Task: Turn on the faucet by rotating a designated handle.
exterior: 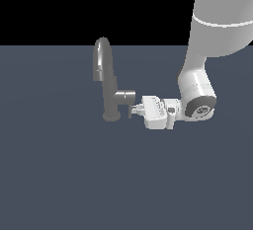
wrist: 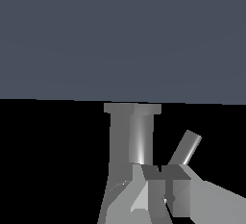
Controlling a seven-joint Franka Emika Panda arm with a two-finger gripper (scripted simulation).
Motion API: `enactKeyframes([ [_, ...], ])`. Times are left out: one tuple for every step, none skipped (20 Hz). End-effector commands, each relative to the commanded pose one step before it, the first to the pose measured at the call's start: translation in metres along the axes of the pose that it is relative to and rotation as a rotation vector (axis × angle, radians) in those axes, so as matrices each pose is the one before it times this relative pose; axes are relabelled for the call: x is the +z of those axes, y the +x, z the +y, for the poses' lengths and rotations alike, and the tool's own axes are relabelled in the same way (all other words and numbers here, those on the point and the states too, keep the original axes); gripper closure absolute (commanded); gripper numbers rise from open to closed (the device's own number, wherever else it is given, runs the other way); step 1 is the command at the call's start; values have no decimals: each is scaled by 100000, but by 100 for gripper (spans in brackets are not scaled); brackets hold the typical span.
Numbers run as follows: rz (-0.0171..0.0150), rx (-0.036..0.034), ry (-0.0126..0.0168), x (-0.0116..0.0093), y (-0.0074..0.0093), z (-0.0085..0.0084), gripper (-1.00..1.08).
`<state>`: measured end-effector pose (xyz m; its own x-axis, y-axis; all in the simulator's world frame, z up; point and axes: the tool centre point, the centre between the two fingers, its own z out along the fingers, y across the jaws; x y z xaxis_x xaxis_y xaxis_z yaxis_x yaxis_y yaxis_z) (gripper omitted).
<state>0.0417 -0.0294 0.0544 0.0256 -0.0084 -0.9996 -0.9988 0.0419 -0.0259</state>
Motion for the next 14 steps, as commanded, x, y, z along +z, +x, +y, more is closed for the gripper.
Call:
enactKeyframes([
  [-418, 1190, -772, 728, 783, -268, 108],
  [-28, 119, -64, 63, 116, -207, 108],
  [-25, 103, -55, 57, 106, -204, 108],
  [-28, 119, -64, 62, 115, -203, 108],
  [-26, 111, -60, 59, 110, -200, 108],
  [-26, 111, -60, 59, 110, -198, 108],
  [-24, 103, -56, 56, 104, -196, 108],
  [-26, 111, -60, 58, 109, -194, 108],
  [-24, 103, -56, 55, 103, -192, 108],
  [-25, 111, -60, 58, 108, -190, 108],
  [-21, 94, -51, 52, 97, -187, 108],
  [-25, 111, -61, 57, 107, -185, 108],
  [-21, 94, -52, 51, 96, -183, 108],
  [0, 0, 0, 0, 0, 0, 108],
])
